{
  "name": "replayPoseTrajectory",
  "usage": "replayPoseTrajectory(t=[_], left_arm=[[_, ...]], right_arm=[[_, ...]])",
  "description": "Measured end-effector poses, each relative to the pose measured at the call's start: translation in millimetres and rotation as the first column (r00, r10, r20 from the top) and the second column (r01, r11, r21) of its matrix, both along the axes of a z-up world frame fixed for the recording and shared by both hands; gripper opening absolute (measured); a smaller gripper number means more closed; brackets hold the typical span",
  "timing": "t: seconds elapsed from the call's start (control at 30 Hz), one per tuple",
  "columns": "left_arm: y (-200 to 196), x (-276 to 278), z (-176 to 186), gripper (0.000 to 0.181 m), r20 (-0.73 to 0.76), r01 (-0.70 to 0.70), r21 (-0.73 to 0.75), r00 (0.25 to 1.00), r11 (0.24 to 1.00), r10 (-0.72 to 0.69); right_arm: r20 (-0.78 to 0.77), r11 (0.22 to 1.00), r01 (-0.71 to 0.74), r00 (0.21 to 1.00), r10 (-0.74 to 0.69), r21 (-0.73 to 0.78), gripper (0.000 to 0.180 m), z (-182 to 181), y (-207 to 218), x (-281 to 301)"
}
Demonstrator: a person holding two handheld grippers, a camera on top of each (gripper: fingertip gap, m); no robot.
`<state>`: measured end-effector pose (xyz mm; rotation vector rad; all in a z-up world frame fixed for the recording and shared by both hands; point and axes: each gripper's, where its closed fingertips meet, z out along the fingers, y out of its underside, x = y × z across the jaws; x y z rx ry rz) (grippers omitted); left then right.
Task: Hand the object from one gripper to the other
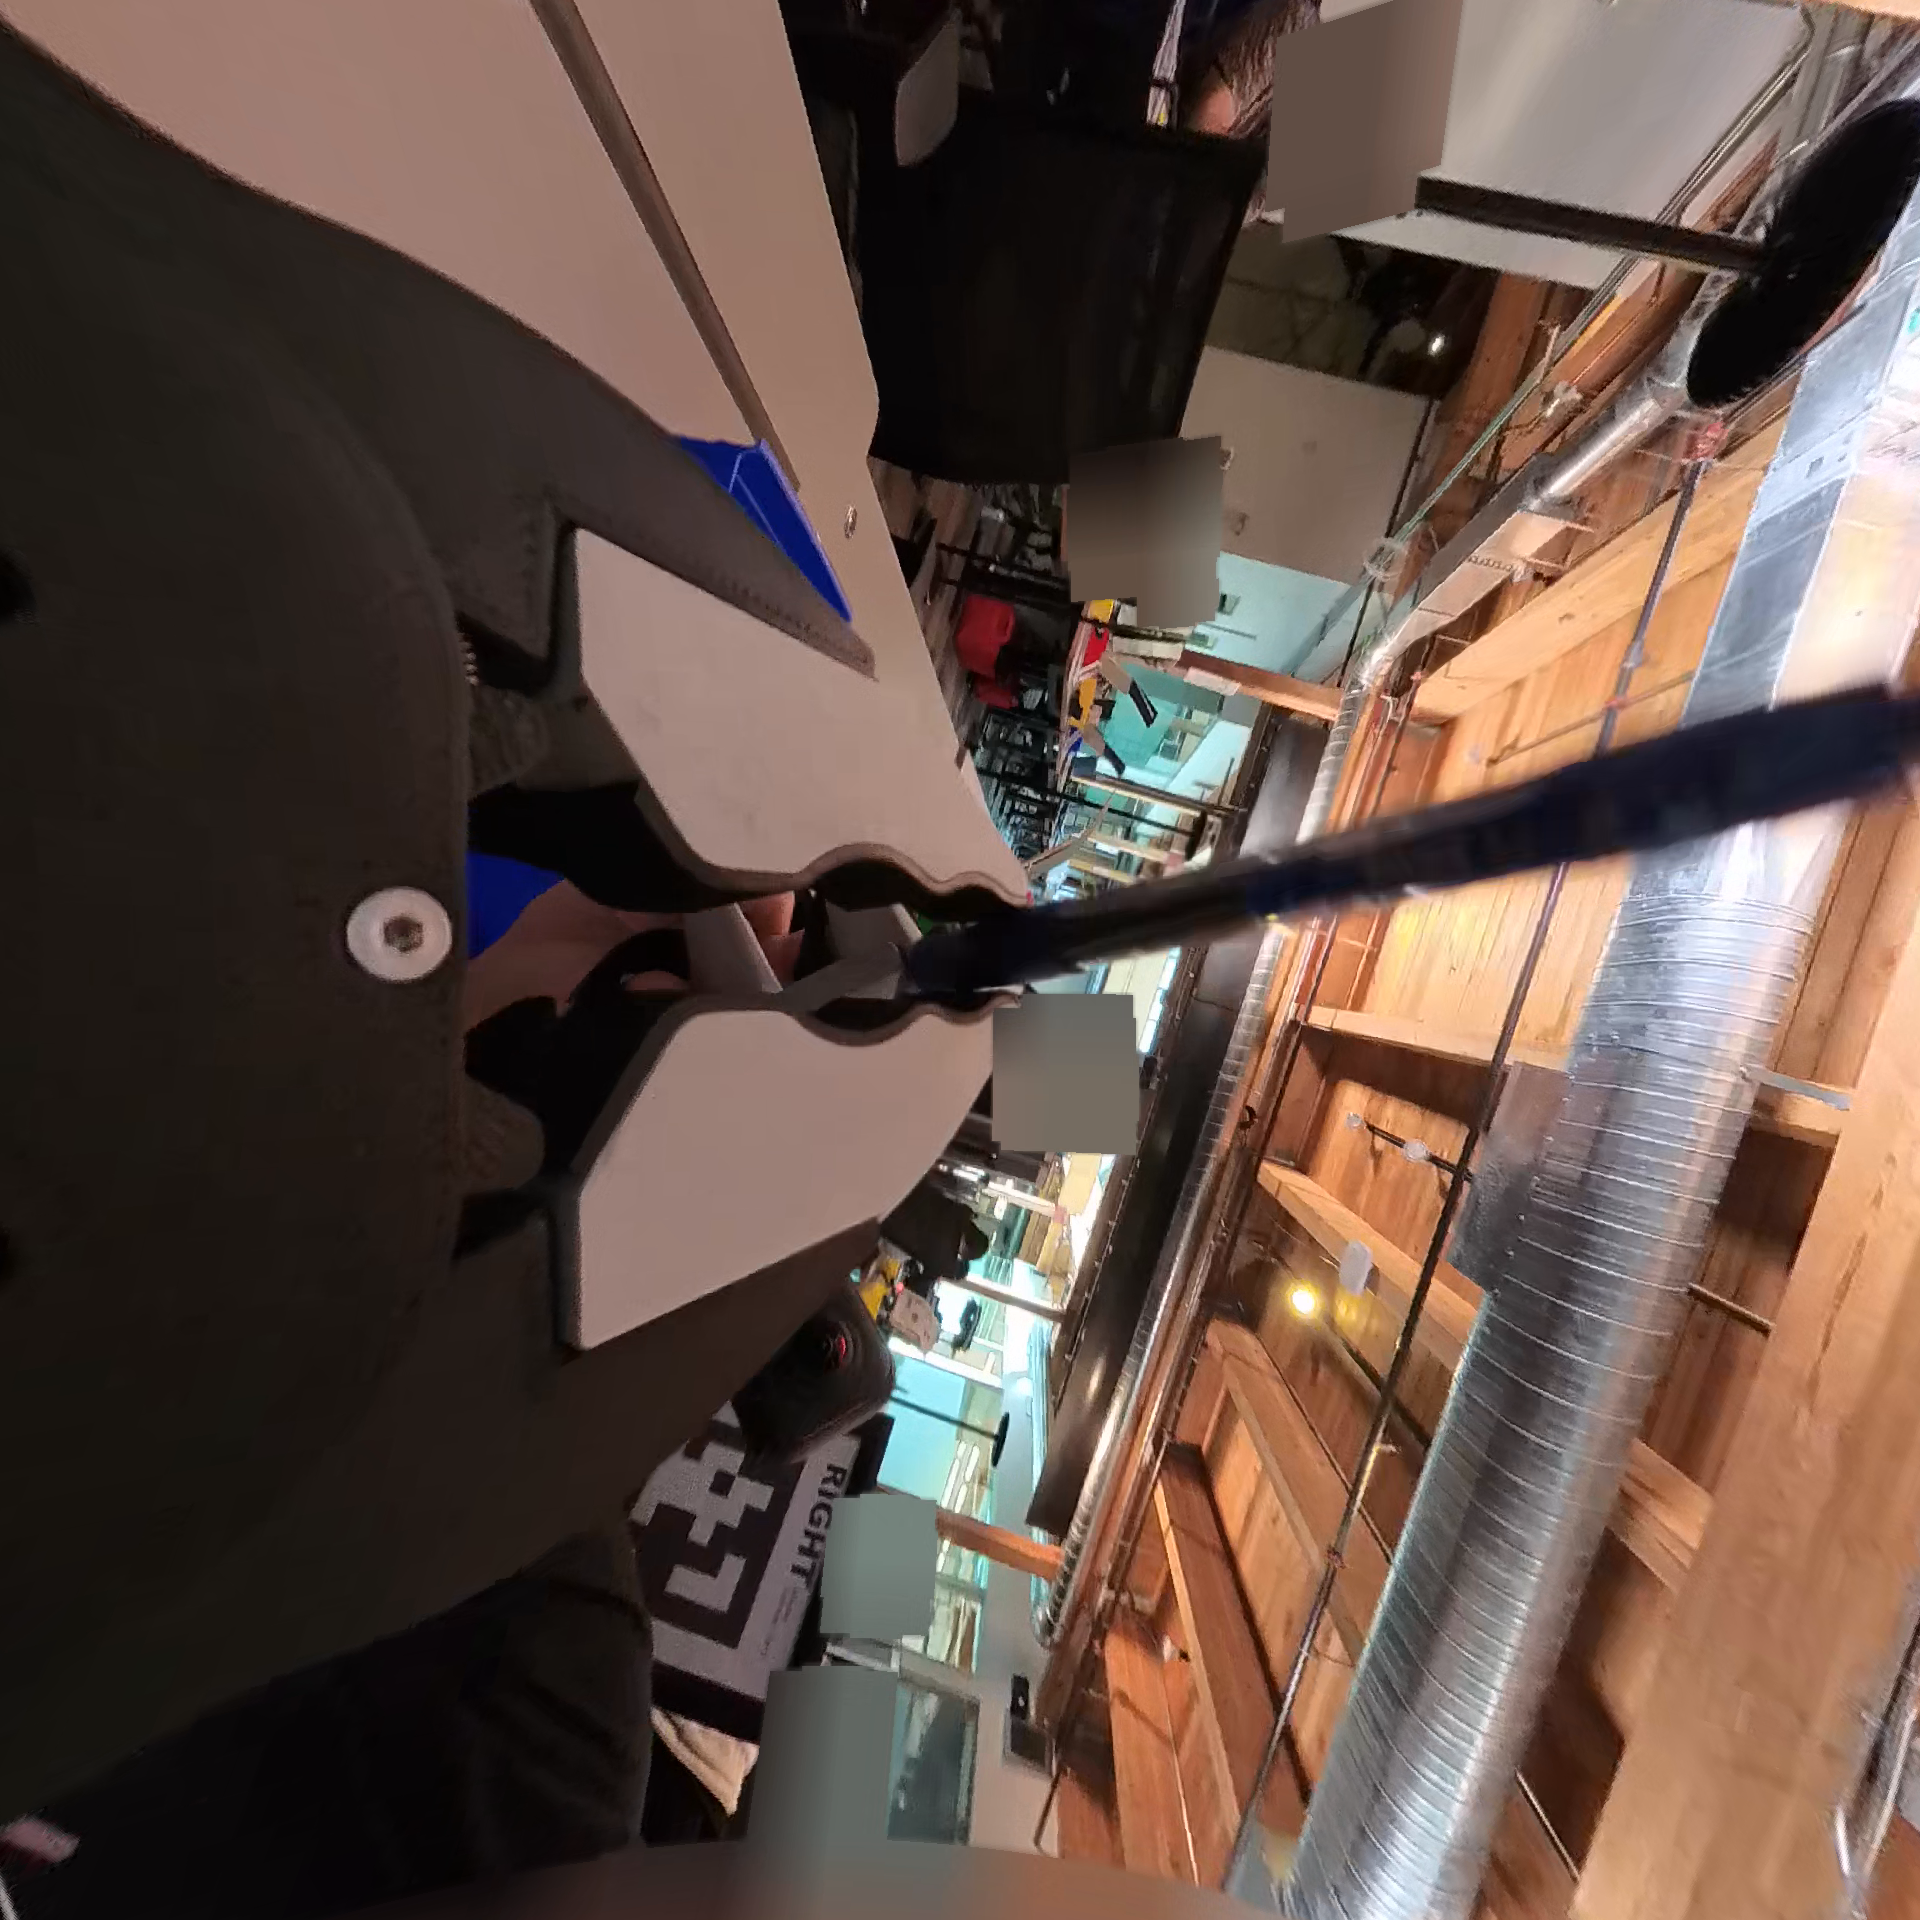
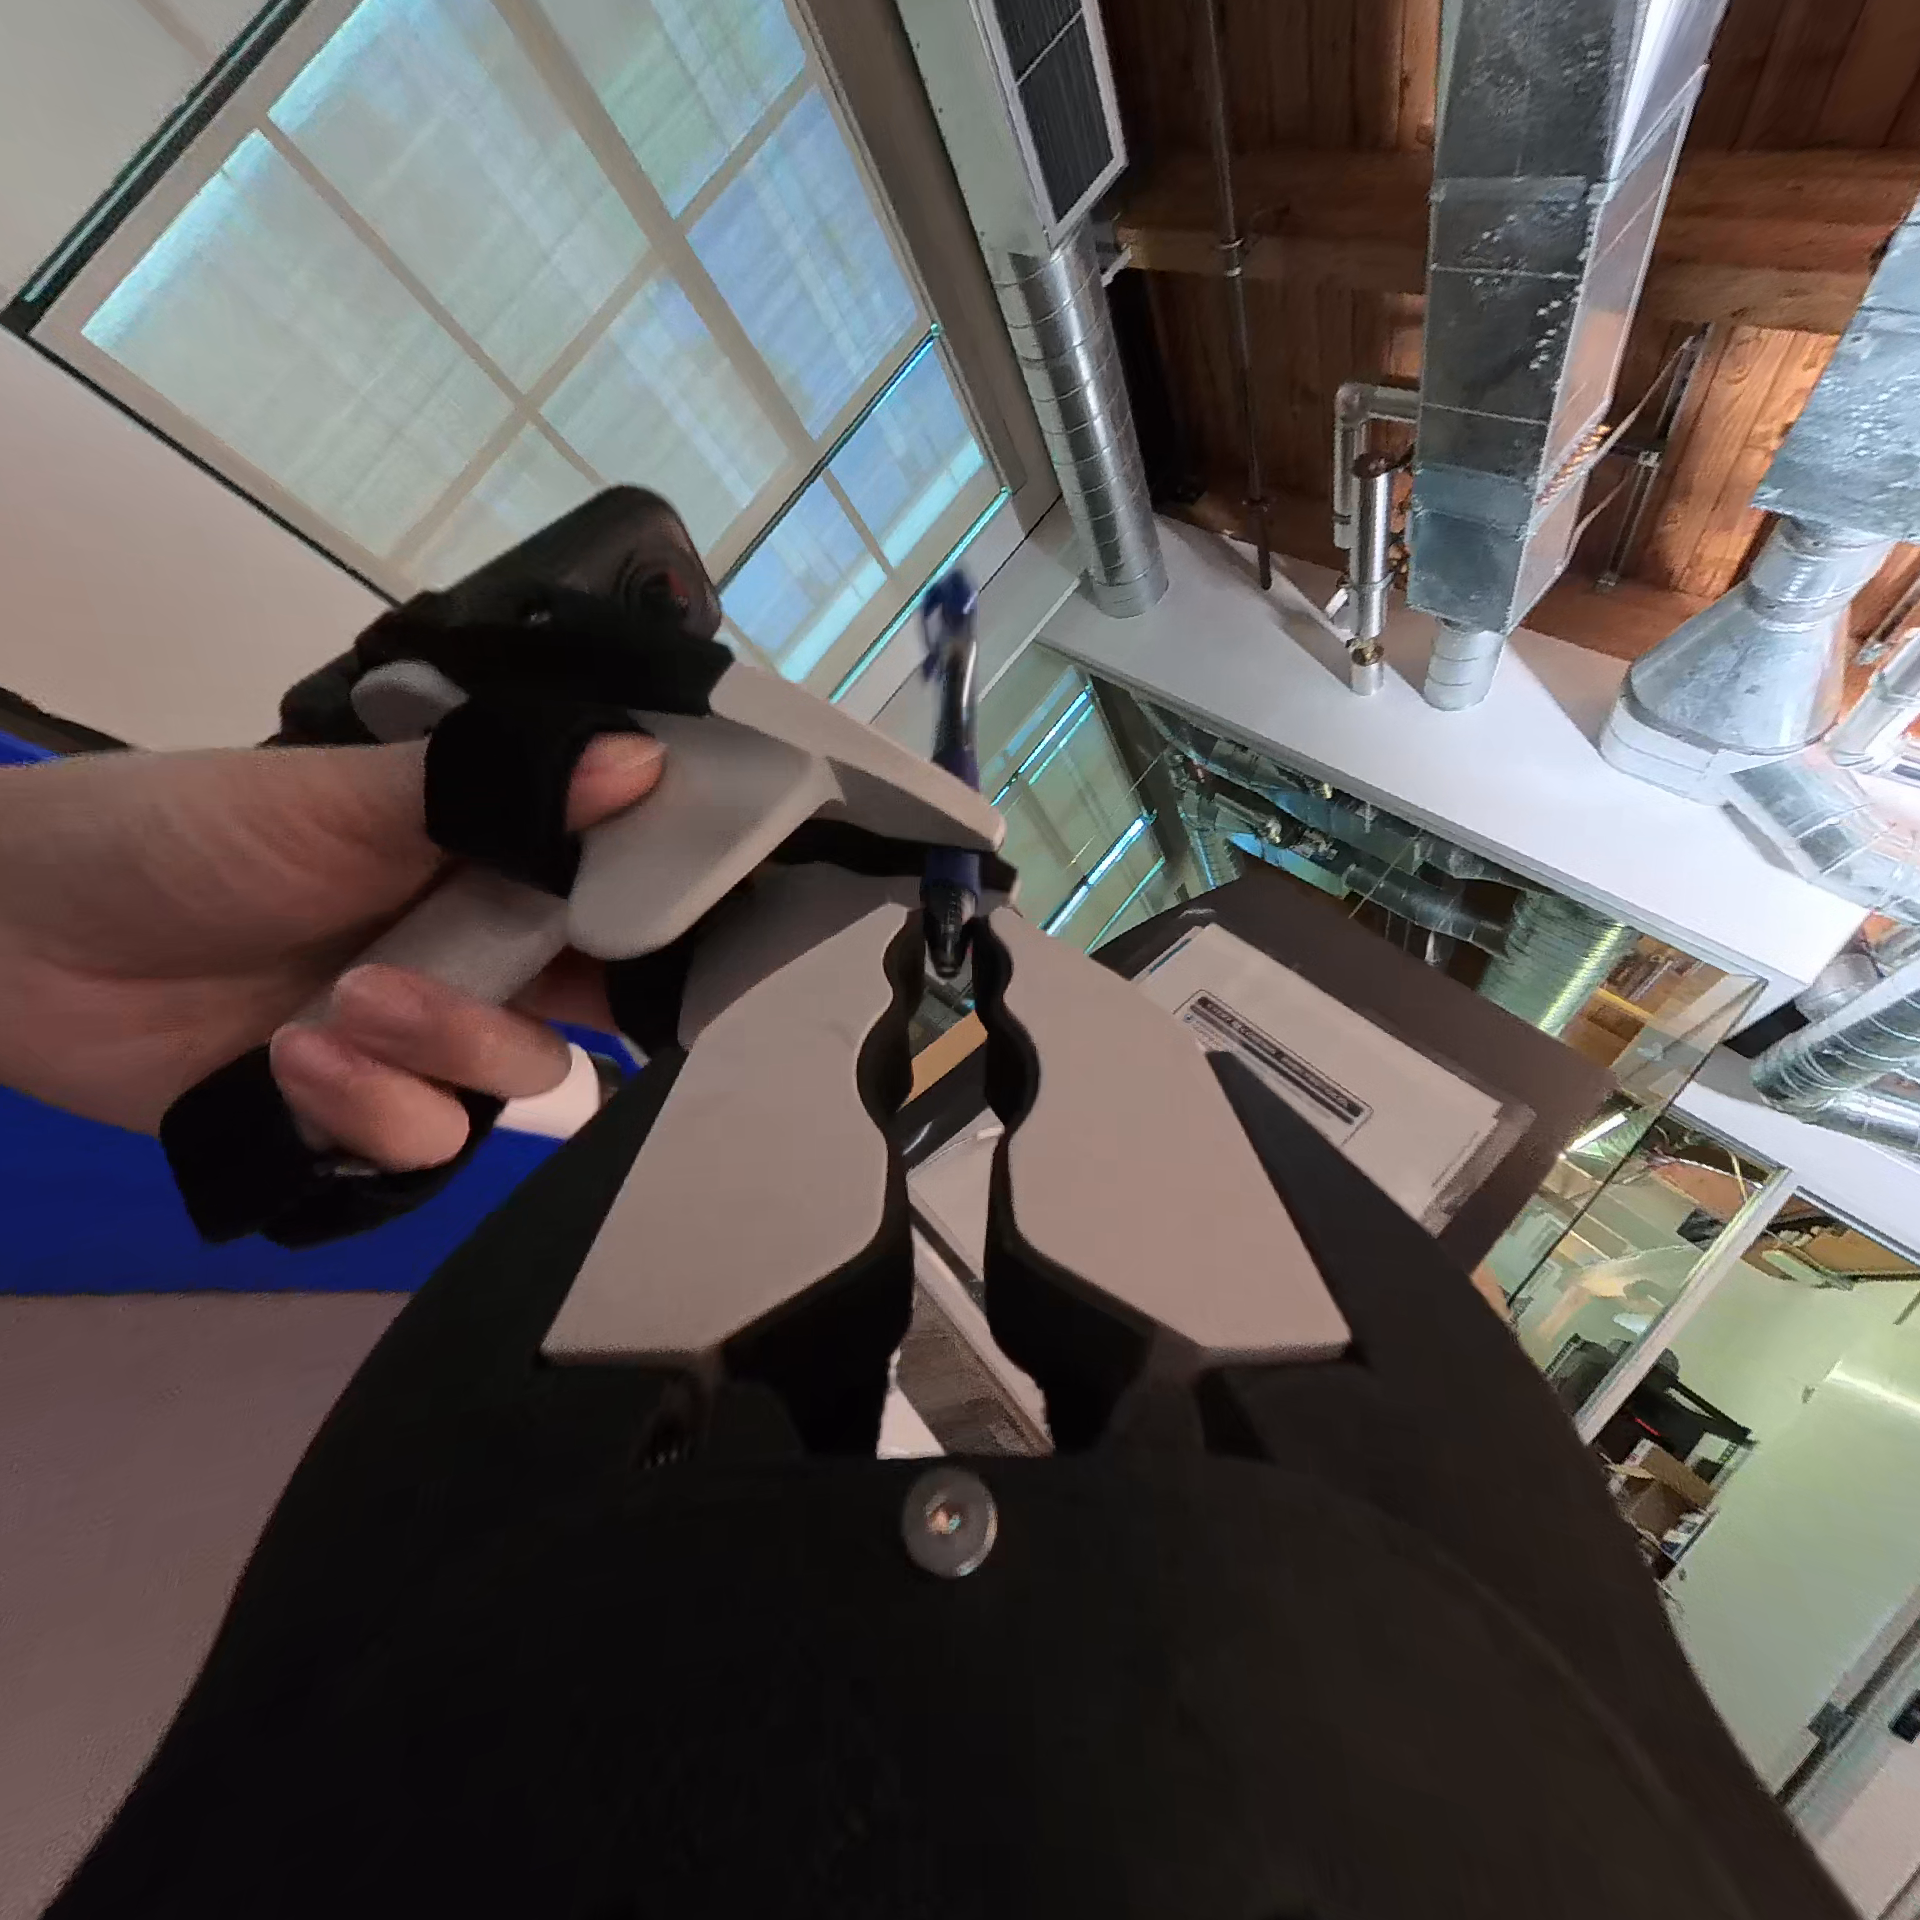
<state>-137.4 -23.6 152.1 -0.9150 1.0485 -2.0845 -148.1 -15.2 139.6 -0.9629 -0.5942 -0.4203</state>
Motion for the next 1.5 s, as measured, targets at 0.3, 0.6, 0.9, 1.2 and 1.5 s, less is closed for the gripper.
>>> replayPoseTrajectory(t=[0.3, 0.6, 0.9, 1.2, 1.5], left_arm=[[61.2, 14.4, -42.2, 0.010, -0.266, -0.305, 0.426, 0.858, 0.852, 0.440], [73.8, -1.1, -145.4, 0.011, -0.546, 0.147, 0.812, 0.534, 0.565, 0.646], [54.6, -9.1, -182.9, 0.011, -0.729, 0.346, 0.681, 0.403, 0.645, 0.554], [51.4, -1.9, -176.2, 0.011, -0.714, 0.316, 0.690, 0.447, 0.652, 0.539], [79.1, 10.7, -76.2, 0.055, -0.352, -0.217, 0.754, 0.663, 0.620, 0.660]], right_arm=[[0.320, 0.971, 0.153, 0.944, -0.087, -0.185, 0.028, -27.3, 25.5, 16.4], [0.822, 0.936, 0.351, 0.536, -0.192, -0.010, 0.030, -84.3, 37.9, 9.8], [0.922, 0.905, 0.425, 0.350, -0.166, 0.002, 0.030, -130.1, 57.6, 11.1], [0.912, 0.870, 0.487, 0.387, -0.139, -0.074, 0.012, -139.2, 63.7, 29.2], [0.630, 0.787, 0.577, 0.699, -0.338, -0.217, 0.012, -80.9, 62.3, 81.9]])
